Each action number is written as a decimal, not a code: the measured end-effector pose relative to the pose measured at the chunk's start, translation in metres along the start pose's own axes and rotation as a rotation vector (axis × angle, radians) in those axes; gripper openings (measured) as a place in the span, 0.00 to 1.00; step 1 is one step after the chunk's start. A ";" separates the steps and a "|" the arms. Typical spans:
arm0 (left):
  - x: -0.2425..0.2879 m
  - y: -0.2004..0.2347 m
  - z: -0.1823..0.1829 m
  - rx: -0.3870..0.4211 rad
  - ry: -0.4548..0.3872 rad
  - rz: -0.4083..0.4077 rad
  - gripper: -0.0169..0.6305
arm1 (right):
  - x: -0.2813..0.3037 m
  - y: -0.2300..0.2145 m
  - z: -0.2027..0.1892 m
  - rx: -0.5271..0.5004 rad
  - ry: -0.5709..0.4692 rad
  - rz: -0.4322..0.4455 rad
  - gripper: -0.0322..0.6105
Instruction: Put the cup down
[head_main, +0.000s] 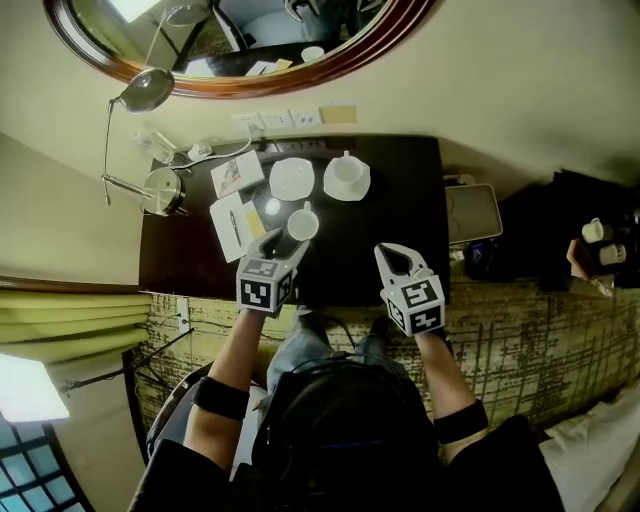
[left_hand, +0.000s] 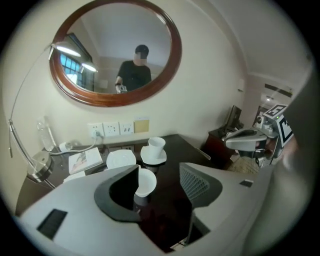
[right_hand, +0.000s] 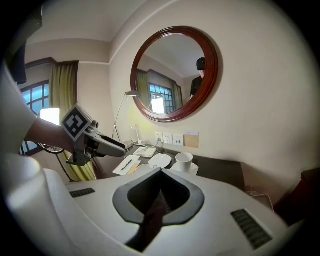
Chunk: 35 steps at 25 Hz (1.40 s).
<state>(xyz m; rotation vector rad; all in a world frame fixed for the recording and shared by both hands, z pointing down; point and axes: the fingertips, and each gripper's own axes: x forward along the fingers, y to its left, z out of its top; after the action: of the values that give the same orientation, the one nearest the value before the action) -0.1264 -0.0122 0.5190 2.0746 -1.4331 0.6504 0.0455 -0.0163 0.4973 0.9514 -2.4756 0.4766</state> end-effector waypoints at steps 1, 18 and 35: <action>0.010 0.002 -0.003 0.003 0.037 -0.020 0.48 | 0.005 -0.003 0.001 0.005 0.002 -0.012 0.05; 0.131 0.036 -0.071 0.135 0.490 -0.139 0.83 | 0.049 -0.003 -0.028 0.042 0.097 -0.038 0.05; 0.145 0.055 -0.062 0.148 0.464 -0.133 0.68 | 0.077 0.018 -0.026 0.043 0.119 0.018 0.05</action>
<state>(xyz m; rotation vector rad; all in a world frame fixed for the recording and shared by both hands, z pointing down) -0.1369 -0.0870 0.6679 1.9347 -1.0019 1.1224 -0.0109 -0.0326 0.5562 0.8917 -2.3778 0.5782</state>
